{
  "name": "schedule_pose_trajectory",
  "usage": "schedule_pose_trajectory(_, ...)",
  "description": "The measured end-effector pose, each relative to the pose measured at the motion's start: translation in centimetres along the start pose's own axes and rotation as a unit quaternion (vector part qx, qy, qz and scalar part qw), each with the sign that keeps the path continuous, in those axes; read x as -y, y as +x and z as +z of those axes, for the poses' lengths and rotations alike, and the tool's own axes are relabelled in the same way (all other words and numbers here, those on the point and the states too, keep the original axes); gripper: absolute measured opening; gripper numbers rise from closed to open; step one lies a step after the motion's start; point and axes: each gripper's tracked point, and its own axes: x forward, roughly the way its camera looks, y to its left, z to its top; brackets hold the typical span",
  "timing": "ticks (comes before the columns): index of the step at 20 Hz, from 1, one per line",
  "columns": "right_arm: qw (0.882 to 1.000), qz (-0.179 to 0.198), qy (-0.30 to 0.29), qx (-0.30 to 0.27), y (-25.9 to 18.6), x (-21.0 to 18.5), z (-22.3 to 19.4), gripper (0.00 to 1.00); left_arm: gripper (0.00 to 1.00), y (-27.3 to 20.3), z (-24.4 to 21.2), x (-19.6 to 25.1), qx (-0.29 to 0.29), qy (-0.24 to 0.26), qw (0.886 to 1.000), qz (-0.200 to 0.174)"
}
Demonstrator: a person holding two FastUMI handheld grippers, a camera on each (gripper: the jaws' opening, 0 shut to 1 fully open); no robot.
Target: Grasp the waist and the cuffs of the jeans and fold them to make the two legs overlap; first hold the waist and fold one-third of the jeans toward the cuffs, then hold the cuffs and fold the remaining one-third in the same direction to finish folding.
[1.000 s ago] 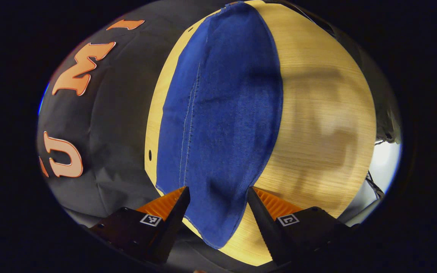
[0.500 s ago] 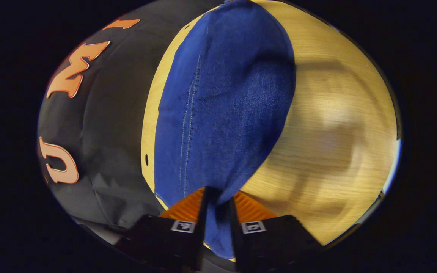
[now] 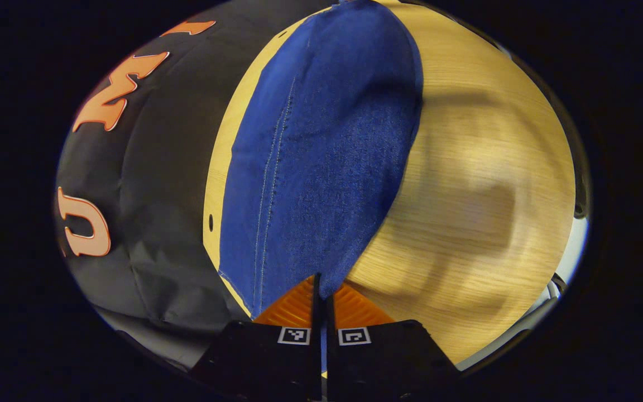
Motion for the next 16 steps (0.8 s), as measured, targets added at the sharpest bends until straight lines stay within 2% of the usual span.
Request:
schedule_pose_trajectory(2, 0.996, 0.014, -0.085, -0.011, 0.4, -0.3, -2.6, 0.98, 0.04, 0.1, -0.4, 0.2, -0.006, 0.003, 1.000, -0.003)
schedule_pose_trajectory(3, 0.991, 0.021, -0.134, -0.012, 0.8, -0.5, -3.5, 0.98, 0.04, 0.1, -0.6, 0.2, -0.010, 0.006, 1.000, -0.002)
schedule_pose_trajectory(5, 0.973, 0.046, -0.227, -0.016, 1.0, -1.5, -5.3, 0.98, 0.04, 0.2, -0.7, 0.3, -0.013, 0.010, 1.000, -0.003)
schedule_pose_trajectory(8, 0.944, 0.088, -0.319, -0.015, 1.8, -3.5, -7.8, 0.98, 0.04, 0.1, -0.8, 0.3, -0.018, 0.005, 1.000, -0.007)
schedule_pose_trajectory(10, 0.925, 0.106, -0.365, -0.028, 2.9, -4.3, -9.7, 0.98, 0.04, 0.2, -0.7, 0.3, -0.021, 0.004, 1.000, -0.011)
schedule_pose_trajectory(14, 0.912, 0.110, -0.394, -0.032, 5.0, -4.7, -11.5, 0.98, 0.04, 0.2, -0.7, 0.2, -0.030, 0.002, 0.999, -0.010)
schedule_pose_trajectory(16, 0.902, 0.104, -0.419, -0.026, 6.0, -4.7, -12.3, 0.98, 0.04, 0.2, -0.6, 0.1, -0.043, 0.007, 0.999, -0.008)
